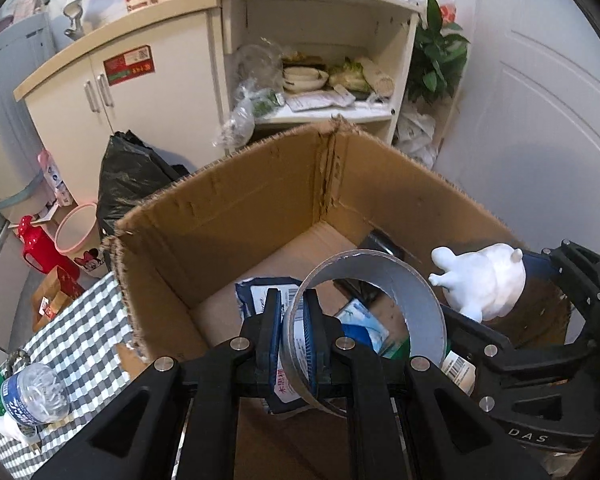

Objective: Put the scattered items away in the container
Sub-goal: 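Lift and carry the tape ring and plush toy over the cardboard box, then open both grippers to drop the tape ring and plush toy into the box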

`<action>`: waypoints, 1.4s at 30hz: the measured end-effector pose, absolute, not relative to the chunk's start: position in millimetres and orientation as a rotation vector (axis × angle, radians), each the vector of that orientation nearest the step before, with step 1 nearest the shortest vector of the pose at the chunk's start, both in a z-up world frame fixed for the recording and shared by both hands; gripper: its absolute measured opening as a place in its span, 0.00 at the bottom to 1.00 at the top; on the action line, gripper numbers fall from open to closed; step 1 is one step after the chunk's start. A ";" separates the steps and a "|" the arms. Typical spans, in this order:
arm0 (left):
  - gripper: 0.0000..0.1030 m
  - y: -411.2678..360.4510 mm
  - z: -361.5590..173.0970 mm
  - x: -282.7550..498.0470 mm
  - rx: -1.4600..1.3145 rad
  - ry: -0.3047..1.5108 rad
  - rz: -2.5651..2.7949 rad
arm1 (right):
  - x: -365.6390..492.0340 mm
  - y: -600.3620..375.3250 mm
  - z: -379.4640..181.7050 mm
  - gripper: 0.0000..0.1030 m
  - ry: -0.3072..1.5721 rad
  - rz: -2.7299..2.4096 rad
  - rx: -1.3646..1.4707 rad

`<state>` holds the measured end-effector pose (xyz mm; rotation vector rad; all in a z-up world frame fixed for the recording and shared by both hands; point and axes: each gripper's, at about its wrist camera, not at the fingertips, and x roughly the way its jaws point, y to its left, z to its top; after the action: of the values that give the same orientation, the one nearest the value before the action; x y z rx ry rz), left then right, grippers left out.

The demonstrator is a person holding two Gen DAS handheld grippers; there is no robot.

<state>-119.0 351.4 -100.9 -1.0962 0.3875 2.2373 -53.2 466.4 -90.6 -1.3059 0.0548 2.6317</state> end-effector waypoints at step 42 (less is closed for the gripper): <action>0.63 303.0 -45.7 -96.6 -0.984 0.290 2.360 | -23.2 435.4 -34.7 0.87 -0.012 2.661 -1.095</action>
<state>-96.6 303.0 -45.7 -0.9837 0.2904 2.3601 -23.2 435.4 -34.7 -1.0951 -0.0125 2.6607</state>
